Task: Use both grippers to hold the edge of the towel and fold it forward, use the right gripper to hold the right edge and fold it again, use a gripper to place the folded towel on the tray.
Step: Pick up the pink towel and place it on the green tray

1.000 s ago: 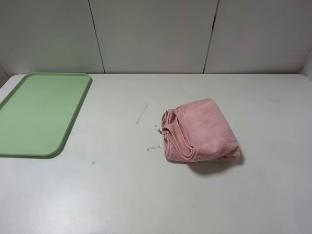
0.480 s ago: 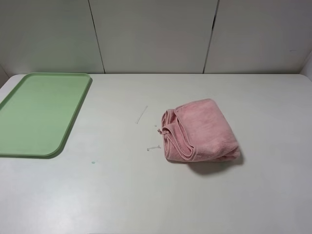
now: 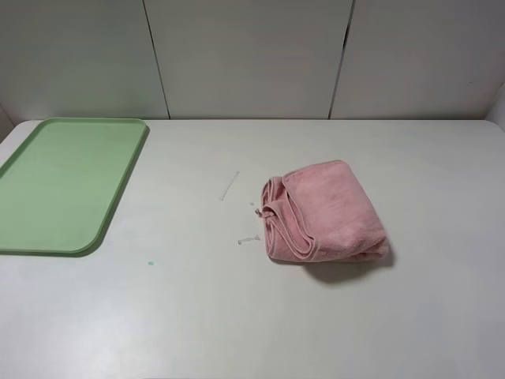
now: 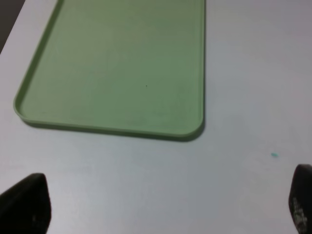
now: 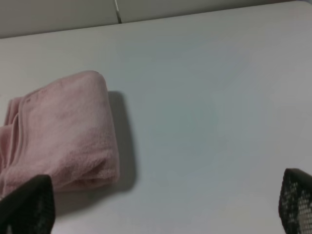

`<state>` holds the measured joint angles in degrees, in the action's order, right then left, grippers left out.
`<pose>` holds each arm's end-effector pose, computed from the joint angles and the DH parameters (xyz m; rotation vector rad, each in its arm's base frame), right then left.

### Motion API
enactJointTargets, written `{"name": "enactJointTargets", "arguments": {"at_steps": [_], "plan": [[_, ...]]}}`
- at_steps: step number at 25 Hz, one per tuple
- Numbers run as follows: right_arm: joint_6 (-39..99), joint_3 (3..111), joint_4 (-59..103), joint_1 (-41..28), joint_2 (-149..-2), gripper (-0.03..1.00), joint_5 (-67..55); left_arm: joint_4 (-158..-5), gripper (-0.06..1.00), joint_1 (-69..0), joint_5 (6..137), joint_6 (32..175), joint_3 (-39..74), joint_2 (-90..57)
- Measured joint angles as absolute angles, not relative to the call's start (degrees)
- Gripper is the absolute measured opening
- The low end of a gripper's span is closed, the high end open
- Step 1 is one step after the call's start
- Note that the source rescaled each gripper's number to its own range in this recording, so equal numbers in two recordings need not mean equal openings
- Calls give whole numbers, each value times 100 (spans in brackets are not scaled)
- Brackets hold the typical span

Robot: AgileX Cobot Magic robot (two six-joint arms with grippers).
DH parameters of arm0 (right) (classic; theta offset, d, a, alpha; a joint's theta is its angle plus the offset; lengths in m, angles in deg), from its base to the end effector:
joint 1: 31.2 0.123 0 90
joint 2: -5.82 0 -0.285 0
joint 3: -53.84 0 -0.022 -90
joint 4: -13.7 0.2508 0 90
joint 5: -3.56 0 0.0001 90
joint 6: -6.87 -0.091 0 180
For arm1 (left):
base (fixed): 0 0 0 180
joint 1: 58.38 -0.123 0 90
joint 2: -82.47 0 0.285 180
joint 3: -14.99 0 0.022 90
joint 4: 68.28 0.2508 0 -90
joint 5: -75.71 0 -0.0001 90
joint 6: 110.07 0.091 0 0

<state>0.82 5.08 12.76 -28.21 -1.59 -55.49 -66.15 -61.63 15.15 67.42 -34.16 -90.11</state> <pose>-0.0042 -0.0015 0.2788 0.0542 2.0111 0.0811 -0.0047 0.0027 0.2748 -0.1043 2.0415 0.0526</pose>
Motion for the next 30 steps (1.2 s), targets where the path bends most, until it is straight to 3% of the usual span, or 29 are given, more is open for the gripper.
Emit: {"name": "enactJointTargets", "arguments": {"at_steps": [20, 30], "plan": [[82, 508, 1276, -2821, -159, 100, -5549, -6626, 100, -6163, 1575, 6742, -3326, -8970], [82, 508, 1281, -2821, -159, 100, -5549, -6964, 100, -5886, 1955, 6742, -2446, -6932]]}}
